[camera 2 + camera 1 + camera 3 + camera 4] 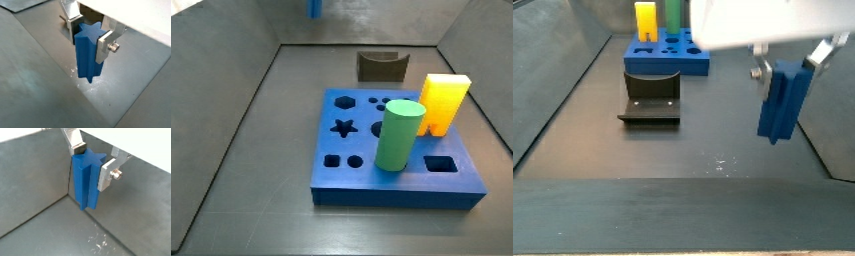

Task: Pick up the star object. Move up. Move to above the board. Insert the star object.
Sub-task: Move to above the board.

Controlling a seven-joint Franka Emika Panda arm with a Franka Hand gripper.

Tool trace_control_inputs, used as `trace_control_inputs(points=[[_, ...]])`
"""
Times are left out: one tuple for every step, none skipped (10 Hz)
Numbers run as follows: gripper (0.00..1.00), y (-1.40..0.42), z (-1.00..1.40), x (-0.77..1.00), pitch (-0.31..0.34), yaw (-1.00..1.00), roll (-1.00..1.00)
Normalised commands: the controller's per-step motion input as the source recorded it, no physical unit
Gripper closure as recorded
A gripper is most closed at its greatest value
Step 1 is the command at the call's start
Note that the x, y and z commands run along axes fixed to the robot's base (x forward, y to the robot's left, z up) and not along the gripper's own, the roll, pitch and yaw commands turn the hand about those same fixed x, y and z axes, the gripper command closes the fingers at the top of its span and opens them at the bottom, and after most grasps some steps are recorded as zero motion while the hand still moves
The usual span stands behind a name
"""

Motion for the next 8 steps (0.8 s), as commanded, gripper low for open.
trace_control_inputs(points=[[1.0, 0.14, 1.0, 0.1, 0.113, 0.03, 0.05], [1.0, 0.1, 0.91, 0.07, 0.098, 0.02, 0.05], [1.0, 0.06, 0.76, 0.04, 0.091, 0.02, 0.05], [1.0, 0.03, 0.56, 0.01, 0.085, 0.02, 0.05], [1.0, 0.02, 0.41, 0.0, 0.084, 0.02, 0.05], [1.0, 0.01, 0.26, 0.0, 0.083, 0.02, 0.05], [1.0, -1.0, 0.16, 0.14, -0.284, -0.37, -0.08], [1.0, -1.0, 0.16, 0.14, -0.283, -0.36, -0.08]])
